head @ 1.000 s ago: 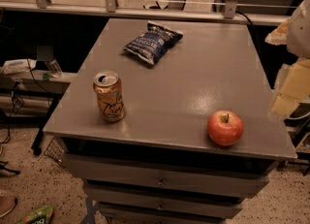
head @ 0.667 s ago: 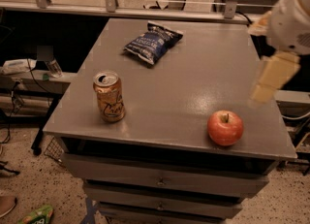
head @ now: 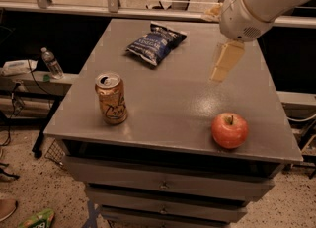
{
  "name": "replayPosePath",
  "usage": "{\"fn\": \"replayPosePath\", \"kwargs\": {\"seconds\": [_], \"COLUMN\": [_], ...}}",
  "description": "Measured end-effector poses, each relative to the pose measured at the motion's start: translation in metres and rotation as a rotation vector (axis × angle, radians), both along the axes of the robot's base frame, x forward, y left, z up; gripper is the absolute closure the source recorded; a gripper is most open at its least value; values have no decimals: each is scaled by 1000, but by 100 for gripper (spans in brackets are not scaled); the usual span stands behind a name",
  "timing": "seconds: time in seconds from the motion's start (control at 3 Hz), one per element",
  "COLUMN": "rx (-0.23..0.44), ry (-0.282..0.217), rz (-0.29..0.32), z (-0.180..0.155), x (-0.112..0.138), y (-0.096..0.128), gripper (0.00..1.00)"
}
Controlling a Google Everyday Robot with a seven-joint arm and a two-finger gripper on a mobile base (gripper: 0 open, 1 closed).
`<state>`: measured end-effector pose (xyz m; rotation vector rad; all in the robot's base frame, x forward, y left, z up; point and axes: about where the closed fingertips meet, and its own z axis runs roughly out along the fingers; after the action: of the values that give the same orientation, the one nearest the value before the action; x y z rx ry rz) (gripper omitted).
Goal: Move blue chip bag near orange can
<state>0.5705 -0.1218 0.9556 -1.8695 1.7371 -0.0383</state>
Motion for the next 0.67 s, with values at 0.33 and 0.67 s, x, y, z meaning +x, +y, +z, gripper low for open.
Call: {"fn": "replayPosePath", "kwargs": {"seconds": [0.33, 0.67], "rx": [-5, -61], "ry": [-26, -89], "rz": [16, 51], "z": [-3, -6], "x": [16, 52], "y": [5, 12], "gripper": [0, 0]}}
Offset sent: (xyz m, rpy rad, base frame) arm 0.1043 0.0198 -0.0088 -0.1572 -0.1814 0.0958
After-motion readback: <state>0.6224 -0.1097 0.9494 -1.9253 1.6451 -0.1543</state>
